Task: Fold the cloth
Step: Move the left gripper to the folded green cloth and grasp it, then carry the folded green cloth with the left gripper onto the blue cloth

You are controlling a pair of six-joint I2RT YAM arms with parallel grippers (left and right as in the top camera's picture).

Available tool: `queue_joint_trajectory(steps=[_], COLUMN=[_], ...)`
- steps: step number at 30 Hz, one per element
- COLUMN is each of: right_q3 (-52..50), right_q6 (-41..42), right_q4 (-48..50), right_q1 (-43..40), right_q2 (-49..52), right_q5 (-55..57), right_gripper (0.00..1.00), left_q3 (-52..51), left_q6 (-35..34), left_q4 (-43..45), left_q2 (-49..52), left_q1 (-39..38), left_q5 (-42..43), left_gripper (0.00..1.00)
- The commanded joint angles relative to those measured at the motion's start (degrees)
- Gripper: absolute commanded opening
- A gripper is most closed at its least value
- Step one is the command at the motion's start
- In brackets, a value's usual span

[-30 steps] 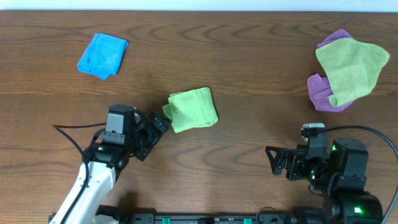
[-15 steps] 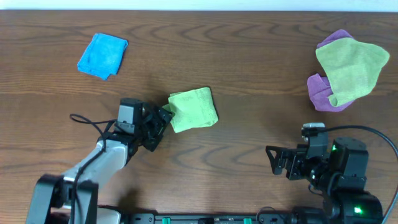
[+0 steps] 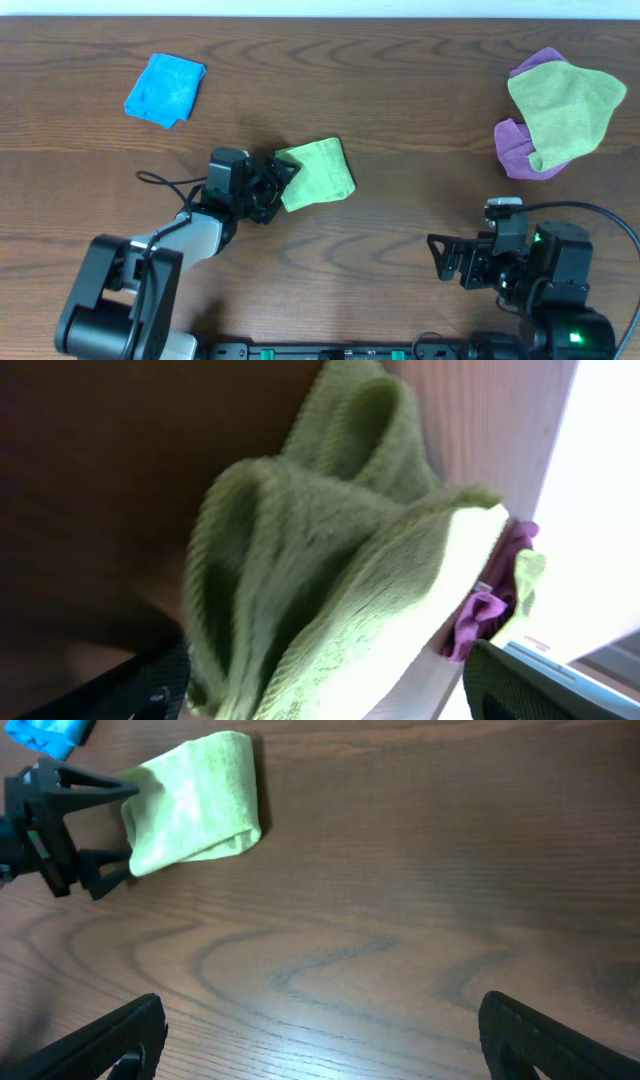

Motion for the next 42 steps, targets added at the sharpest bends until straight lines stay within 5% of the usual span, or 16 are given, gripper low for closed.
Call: queue_joint_trajectory(steps=[1,6,8,11,22,35,42], right_q3=[-0.09,-0.09,-0.09,-0.09,-0.09,-0.09,-0.09], right_q6=[0.28,0.28,0.26,0.26,0.26,0.28,0.26], right_q4=[-0.02,-0.02,-0.02,-0.02,-0.04,-0.04,-0.04], right_q1=[-0.46,-0.46,-0.46,-0.46,-0.46,-0.46,-0.46], right_q2=[-0.24,-0.24,-0.24,-0.24,-0.24,-0.24,-0.24], right_q5=[-0.44,-0.44,-0.44,-0.42,-0.42,-0.44,-0.44], right_gripper=[0.99,0.99,0.99,0.99,0.99,0.99,0.99], left_q3=[-1.90,-1.88,-1.84,-1.62,14.16,46.23,48.74], left_q6=[-1.70,-1.64,-1.62,-1.57,0.76,13.11,14.49], left_q4=[-0.44,4.28,5.55,8.70,10.95,-17.64,-19.10], left_q2=[5.66,9.51,10.86,12.41,11.19,11.21,11.34], left_q1=[-0.94,-1.75,-2.36,-3.10,3.17,16.50,20.96], left_q5=[-4.28,-4.72,-5.05,-5.16,-2.73,-15.69,-22.69], left_gripper=[0.84,0.63,0.47,0.06,0.06,0.06,0.06])
